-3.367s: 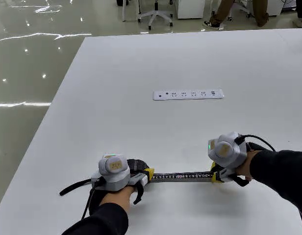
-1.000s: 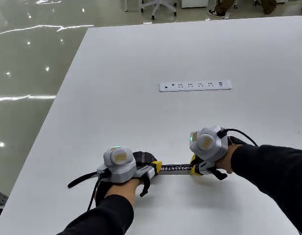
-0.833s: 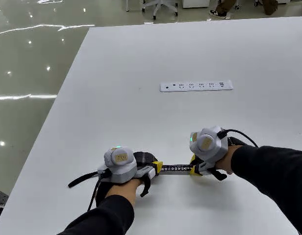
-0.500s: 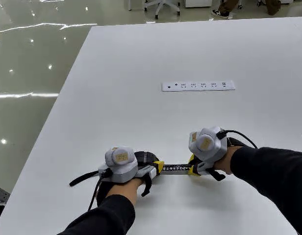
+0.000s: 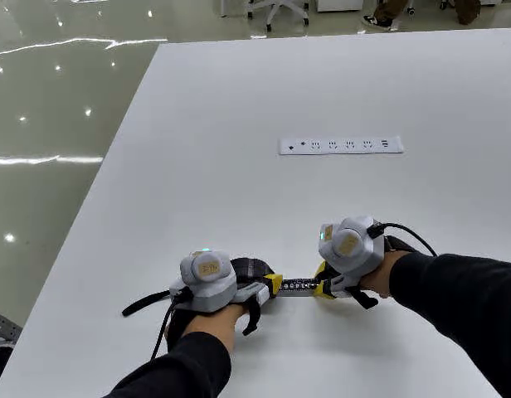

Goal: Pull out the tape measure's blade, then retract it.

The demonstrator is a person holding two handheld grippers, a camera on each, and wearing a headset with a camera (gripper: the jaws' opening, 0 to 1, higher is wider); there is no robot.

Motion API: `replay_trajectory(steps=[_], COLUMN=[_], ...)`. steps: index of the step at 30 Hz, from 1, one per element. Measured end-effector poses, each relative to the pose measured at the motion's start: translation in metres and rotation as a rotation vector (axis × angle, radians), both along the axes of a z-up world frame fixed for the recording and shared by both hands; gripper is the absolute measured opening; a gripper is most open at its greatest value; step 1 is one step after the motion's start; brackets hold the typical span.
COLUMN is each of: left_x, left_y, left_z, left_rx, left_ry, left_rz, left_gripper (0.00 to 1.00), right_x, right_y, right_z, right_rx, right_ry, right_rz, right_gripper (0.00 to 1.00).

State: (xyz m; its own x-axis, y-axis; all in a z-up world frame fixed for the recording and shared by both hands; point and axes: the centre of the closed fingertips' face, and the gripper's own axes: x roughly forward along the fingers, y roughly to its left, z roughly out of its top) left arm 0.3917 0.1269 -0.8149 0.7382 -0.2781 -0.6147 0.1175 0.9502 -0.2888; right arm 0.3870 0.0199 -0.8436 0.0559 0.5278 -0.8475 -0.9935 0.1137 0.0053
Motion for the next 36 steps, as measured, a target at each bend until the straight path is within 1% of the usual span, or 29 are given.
replay_trajectory(steps=[2, 4, 7, 8, 10, 12, 16, 20, 25, 28, 30, 31, 32, 33, 34, 35, 36], left_x=[-0.0001, 0.0006, 0.0011, 0.0015, 0.0013, 0.0009, -0.0003, 0.0008, 0.0013, 0.0019, 0.0018, 0.0023, 0.0024, 0.0027, 0.0023, 0.004, 0.004], left_y=[-0.0003, 0.0001, 0.0021, 0.0037, 0.0032, 0.0023, 0.0022, 0.0025, 0.0027, 0.0024, 0.0019, 0.0029, 0.0043, 0.0027, 0.0017, 0.0038, 0.0037], left_z=[0.0002, 0.0008, 0.002, 0.0029, 0.0026, 0.0029, 0.0034, 0.0031, 0.0031, 0.0028, 0.0032, 0.0041, 0.0037, 0.0031, 0.0032, 0.0031, 0.0028], left_rx=[0.002, 0.01, 0.005, -0.017, -0.014, -0.022, -0.023, -0.023, -0.021, -0.009, 0.017, 0.042, 0.093, 0.148, 0.097, 0.102, 0.106], left_ry=[-0.004, -0.019, -0.031, -0.03, -0.021, -0.02, -0.028, -0.031, -0.03, -0.034, -0.038, -0.043, -0.054, -0.073, -0.059, -0.062, -0.057], left_rz=[0.003, 0.012, 0.02, 0.024, 0.005, -0.004, -0.009, -0.012, -0.013, -0.01, -0.02, -0.022, -0.039, -0.074, -0.036, -0.036, -0.039], left_gripper=[0.6, 0.6, 0.59, 0.59, 0.59, 0.59, 0.59, 0.59, 0.59, 0.6, 0.6, 0.6, 0.6, 0.6, 0.6, 0.6, 0.6], right_x=[-0.001, -0.0007, -0.0003, -0.0007, -0.0009, -0.0015, -0.0034, -0.0035, -0.0041, -0.0043, -0.0046, -0.0048, -0.0049, -0.006, -0.0057, -0.0061, -0.0064], right_y=[0.0018, 0.0029, 0.0033, 0.004, 0.0039, 0.0041, 0.0056, 0.0087, 0.0092, 0.0091, 0.0091, 0.0094, 0.0095, 0.0104, 0.0095, 0.0094, 0.0093], right_z=[0.0002, 0.0006, 0.001, 0.0012, 0.001, 0.0007, 0.0007, 0.0013, 0.0015, 0.0014, 0.0015, 0.0015, 0.0015, 0.0015, 0.0017, 0.0019, 0.0019], right_rx=[0.0, 0.004, 0.008, 0.013, 0.008, 0.008, 0.018, 0.01, 0.018, 0.012, 0.012, 0.011, 0.013, 0.019, 0.017, 0.021, 0.026], right_ry=[-0.004, -0.005, -0.016, -0.02, -0.018, -0.011, -0.002, -0.005, 0.01, 0.009, 0.01, 0.008, 0.006, 0.013, 0.009, 0.009, 0.008], right_rz=[-0.002, -0.01, 0.002, 0.007, 0.017, 0.02, -0.001, -0.004, -0.027, -0.024, -0.023, -0.022, -0.022, -0.028, -0.031, -0.036, -0.035], right_gripper=[0.08, 0.08, 0.08, 0.08, 0.08, 0.08, 0.08, 0.08, 0.09, 0.09, 0.09, 0.1, 0.1, 0.1, 0.1, 0.1, 0.1])
